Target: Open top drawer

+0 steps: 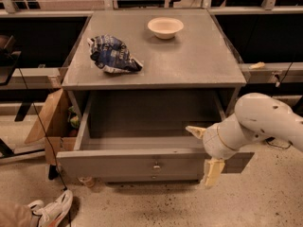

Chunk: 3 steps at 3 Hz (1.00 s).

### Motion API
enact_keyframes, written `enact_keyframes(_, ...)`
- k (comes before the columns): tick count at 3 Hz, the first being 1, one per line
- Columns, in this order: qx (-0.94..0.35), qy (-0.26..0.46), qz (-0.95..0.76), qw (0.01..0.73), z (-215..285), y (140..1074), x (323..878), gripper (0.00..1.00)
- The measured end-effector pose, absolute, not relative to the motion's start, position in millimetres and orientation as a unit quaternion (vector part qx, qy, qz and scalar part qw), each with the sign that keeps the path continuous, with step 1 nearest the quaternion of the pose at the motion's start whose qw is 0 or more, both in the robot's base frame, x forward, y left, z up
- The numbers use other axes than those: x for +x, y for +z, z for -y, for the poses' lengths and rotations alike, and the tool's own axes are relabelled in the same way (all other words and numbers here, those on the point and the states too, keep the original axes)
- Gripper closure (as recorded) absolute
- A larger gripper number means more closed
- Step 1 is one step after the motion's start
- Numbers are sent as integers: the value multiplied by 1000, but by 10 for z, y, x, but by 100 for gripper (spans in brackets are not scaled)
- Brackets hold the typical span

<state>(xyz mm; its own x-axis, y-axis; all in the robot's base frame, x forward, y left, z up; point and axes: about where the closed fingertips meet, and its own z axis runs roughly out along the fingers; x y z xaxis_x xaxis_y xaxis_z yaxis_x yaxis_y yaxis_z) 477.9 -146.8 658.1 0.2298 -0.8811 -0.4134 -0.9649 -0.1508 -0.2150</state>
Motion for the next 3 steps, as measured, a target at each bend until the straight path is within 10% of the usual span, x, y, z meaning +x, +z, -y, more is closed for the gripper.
enact_keyframes(1,-743,90,-624,223,1530,6484,4516,0)
enact_keyframes(3,-739,86,-632,218,1562,6387,4116,42)
